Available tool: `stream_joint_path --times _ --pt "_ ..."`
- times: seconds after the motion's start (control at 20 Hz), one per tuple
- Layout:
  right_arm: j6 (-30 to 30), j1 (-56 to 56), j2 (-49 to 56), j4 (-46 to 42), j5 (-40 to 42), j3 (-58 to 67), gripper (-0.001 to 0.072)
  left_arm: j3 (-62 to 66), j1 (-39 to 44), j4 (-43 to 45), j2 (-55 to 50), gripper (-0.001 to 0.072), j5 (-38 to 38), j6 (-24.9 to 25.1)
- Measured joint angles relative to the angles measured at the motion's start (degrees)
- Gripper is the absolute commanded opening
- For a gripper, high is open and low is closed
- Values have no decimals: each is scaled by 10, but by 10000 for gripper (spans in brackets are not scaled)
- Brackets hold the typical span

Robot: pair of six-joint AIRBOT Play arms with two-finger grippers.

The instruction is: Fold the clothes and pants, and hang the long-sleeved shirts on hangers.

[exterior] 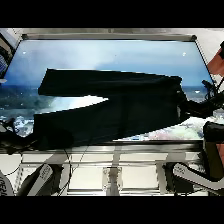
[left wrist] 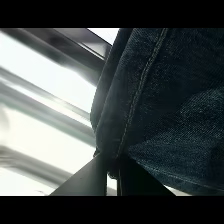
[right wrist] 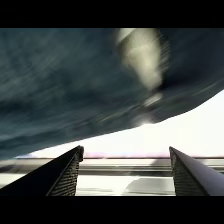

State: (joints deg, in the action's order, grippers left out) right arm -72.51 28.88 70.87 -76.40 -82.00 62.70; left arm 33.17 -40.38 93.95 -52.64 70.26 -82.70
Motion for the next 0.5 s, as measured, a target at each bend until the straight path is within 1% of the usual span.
stream_joint_path --times 0.3,0.4,0.5 --pt "49 0 17 -26 22 14 608 84 -1 58 28 36 -17 -18" --pt "64 0 33 -26 29 15 586 100 -1 65 30 36 -25 -20" --pt "82 0 51 -12 43 15 541 108 -1 70 31 37 -28 -20"
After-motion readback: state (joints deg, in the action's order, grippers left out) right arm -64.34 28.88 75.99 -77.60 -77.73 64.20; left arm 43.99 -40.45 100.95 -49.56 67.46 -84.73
